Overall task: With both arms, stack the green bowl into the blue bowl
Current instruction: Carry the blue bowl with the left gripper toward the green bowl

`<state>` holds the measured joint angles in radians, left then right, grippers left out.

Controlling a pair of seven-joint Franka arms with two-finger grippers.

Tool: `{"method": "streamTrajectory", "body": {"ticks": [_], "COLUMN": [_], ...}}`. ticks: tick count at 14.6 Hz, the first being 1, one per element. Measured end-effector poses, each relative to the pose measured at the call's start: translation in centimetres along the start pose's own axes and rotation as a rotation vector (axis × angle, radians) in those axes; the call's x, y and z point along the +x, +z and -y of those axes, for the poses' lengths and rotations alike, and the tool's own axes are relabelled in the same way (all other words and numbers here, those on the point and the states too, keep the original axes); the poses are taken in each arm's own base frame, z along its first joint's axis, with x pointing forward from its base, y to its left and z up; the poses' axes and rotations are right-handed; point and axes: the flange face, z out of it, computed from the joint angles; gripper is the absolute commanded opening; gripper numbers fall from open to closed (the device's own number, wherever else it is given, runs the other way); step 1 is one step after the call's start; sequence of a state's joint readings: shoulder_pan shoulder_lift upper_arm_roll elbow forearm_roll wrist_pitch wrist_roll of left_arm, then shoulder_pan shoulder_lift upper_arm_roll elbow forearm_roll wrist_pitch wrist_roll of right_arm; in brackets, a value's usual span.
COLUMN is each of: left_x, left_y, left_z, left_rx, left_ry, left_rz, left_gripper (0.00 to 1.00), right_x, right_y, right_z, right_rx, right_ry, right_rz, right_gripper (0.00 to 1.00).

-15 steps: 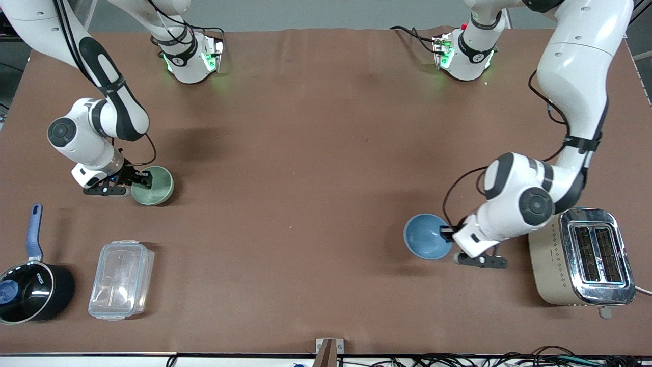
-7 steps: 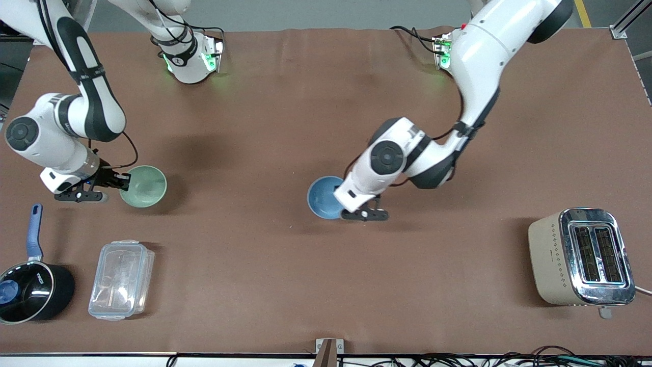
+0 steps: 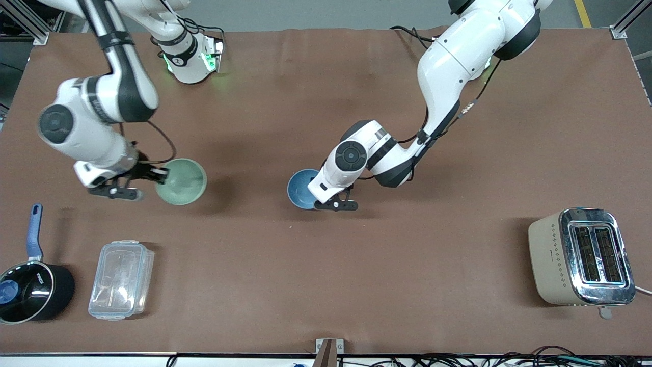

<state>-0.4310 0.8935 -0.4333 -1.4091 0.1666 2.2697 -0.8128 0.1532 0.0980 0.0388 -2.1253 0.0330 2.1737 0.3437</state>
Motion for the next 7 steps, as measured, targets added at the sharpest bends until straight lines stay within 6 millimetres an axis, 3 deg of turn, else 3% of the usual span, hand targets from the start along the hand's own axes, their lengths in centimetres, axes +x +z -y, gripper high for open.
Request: {"method": "streamTrajectory", "body": {"ticks": [2, 3, 5, 7], "left_x": [1.2, 2.3, 4.6, 6.7], "left_y": [-1.4, -3.2, -9.5, -18.7], "left_z": [0.3, 0.6, 2.9, 7.3], "left_rx": [-0.009, -0.005, 0.049, 0.101], "left_ry": [-0.019, -0.025, -0.059, -0.080], "left_rz": [-0.032, -0.064, -0.117, -0.166], "left_gripper": [1.00, 1.00, 1.00, 1.00], "right_x": [-2.2, -3.5, -5.4, -6.1], "right_y": [-1.7, -2.9, -3.9, -2.6], "right_z": [7.2, 11.0, 17.8, 23.2], "right_rx": [0.005, 0.005, 0.001, -0.003], "right_ry": [0.058, 0.091, 0.148, 0.195], "right_rz": [-0.018, -0.018, -0.012, -0.004], "right_gripper": [0.00, 0.00, 0.00, 0.00]}}
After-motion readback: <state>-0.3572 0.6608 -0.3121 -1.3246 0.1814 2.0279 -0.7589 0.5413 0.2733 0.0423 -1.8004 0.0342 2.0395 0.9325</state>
